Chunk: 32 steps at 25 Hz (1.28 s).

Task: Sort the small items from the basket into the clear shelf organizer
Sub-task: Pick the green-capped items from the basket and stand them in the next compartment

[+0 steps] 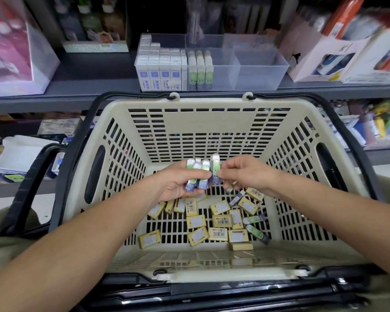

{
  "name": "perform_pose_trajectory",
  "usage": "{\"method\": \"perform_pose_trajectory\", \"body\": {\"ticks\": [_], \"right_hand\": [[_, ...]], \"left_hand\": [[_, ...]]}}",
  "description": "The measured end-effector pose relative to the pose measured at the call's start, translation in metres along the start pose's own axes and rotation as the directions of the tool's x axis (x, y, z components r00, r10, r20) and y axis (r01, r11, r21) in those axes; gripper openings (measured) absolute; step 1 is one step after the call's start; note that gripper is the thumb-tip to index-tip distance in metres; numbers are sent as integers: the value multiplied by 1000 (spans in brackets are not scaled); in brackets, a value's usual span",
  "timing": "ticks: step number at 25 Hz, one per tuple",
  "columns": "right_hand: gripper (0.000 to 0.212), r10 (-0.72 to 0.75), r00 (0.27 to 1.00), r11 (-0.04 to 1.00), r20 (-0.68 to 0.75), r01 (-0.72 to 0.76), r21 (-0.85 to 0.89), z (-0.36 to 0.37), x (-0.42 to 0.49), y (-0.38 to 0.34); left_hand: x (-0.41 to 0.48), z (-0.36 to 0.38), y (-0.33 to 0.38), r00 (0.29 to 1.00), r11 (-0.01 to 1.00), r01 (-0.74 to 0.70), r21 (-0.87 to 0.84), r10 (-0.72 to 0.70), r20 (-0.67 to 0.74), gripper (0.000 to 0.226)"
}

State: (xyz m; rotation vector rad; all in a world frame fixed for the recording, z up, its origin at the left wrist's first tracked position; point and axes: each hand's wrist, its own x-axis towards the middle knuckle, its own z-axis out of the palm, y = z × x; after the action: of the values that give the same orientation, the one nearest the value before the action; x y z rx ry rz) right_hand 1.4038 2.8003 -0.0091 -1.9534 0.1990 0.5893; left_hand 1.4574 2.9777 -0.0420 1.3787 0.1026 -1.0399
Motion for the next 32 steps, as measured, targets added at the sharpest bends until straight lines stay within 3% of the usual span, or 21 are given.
{"method": "perform_pose_trajectory", "body": {"ticks": [4,8,11,13,16,19,22,26,29,31,32], "right_hand": [[10,-32,999,997,-9,31,-76,-1,0,0],[14,-63,997,986,-48,55,-157,3,1,4],[16,20,1000,969,1,-19,-247,-9,5,12],[16,118,993,846,9,-95,-524,-20,8,28],[12,232,971,552,56,-84,-830,-21,7,57],[19,300,947,355,114,0,-935,-9,9,75],[26,267,954,271,133,58,-961,-1,10,83],[8,256,956,167,142,100,-981,7,10,88],[19,253,959,277,125,52,-960,4,13,80],[3,206,973,487,101,-12,-874,-1,17,67],[6,170,982,606,79,-41,-794,-2,19,58]], "left_hand": [[-5,4,4,1000,998,-31,-45,31,3,35],[-4,4,3,994,996,-41,76,48,-94,36],[-1,2,6,985,994,-66,82,78,-151,37],[0,2,7,981,994,-67,88,82,-173,36],[3,2,5,986,992,-47,121,65,-152,33],[2,3,5,990,988,-27,155,48,-135,34],[1,2,6,992,987,-13,162,33,-123,41],[2,1,7,992,986,-11,163,31,-121,68],[0,2,9,992,987,-20,158,39,-118,65],[-1,1,11,992,991,-32,130,48,-118,61],[-2,0,13,991,993,-37,112,51,-126,60]]}}
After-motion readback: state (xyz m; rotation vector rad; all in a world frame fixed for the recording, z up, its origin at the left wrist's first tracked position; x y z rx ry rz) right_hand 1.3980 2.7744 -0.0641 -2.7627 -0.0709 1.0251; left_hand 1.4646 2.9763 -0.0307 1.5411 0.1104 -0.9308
